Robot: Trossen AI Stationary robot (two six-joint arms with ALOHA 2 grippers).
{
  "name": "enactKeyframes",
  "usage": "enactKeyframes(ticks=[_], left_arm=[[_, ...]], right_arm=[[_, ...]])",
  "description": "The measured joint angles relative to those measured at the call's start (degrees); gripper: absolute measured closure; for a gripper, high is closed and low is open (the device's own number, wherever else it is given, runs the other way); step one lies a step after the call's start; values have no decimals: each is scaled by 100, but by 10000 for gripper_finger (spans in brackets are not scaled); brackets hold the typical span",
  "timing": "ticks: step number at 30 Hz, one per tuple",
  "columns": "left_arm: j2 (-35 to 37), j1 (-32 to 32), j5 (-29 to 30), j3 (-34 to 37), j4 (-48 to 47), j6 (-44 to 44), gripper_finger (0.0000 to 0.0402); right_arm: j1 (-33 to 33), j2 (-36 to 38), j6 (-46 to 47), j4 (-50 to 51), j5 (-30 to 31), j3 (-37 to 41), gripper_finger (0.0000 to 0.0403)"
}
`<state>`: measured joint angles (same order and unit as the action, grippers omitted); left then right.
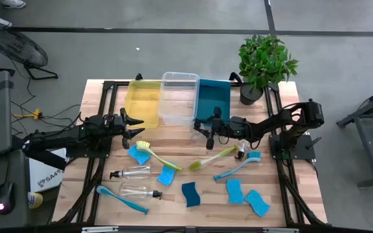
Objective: Pick & Place Kitchen Sink Supplies
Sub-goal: Put the transparent dishwashing bottle into the transparent bin
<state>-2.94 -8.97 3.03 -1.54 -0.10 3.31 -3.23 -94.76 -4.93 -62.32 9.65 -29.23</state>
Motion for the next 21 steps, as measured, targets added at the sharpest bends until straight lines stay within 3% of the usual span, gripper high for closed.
enactKeyframes(ticks=[21], left_arm=[[1,-1,0,2,0,-1,241]], right_arm=[[329,177,482,-234,-404,7,263]])
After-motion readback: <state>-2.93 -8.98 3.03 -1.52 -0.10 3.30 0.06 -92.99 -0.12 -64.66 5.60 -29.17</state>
